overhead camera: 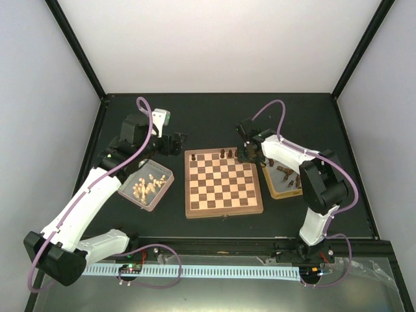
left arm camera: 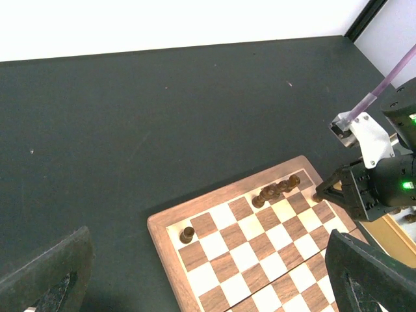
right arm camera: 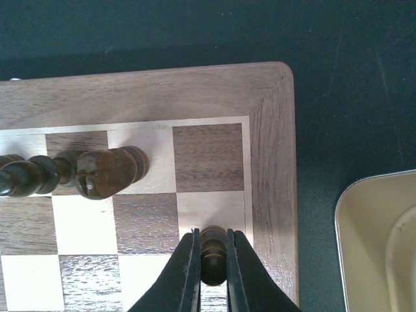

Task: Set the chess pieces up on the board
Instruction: Place the chess piece on the chessboard.

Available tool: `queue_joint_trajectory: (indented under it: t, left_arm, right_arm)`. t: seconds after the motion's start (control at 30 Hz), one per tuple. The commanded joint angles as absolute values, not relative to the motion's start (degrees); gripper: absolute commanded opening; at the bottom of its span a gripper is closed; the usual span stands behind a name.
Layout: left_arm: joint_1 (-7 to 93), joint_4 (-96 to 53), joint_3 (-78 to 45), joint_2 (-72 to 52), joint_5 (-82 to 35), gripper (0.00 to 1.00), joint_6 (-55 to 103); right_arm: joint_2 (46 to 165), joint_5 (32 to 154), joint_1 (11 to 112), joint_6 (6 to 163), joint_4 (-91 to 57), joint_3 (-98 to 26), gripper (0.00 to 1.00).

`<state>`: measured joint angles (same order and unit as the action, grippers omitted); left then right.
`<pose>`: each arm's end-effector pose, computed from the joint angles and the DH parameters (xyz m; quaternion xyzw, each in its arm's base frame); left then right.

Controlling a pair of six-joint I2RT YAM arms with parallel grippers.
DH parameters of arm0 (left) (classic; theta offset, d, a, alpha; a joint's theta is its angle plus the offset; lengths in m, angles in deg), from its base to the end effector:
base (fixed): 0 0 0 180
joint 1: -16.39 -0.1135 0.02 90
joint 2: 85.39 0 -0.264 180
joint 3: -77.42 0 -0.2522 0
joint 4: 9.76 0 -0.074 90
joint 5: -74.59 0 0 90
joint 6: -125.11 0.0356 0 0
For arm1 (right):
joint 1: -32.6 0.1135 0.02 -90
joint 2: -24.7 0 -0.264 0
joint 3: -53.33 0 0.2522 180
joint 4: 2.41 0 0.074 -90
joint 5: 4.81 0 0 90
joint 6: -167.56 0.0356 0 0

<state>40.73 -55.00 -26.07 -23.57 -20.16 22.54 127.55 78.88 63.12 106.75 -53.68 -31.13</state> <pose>0.2116 -0.0989 0.3545 0.1094 0.8610 -0.1910 0.4585 0.3087 0.1774 0.1888 -0.0017 0.9828 0.0408 0.1799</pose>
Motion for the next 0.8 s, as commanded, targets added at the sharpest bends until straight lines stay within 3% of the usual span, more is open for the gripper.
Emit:
queue_joint_trajectory:
  t: [0.0, 0.5, 0.77]
  left_arm:
    - [40.3, -53.5, -26.1, -24.2, -20.6, 0.99, 23.2]
    - [40.3, -53.7, -26.2, -24.1, -20.7, 0.99, 23.5]
    - [40.3, -53.8, -26.1, -24.0, -20.8, 0.99, 23.5]
  right_arm:
    - [128.8, 77.7, 63.5, 106.5, -53.5, -32.2, 0.1]
    - [130.0, 78.1, 63.5, 106.6, -52.2, -32.9, 0.19]
    - [124.4, 76.5, 63.4, 107.8, -52.0, -32.0, 0.33]
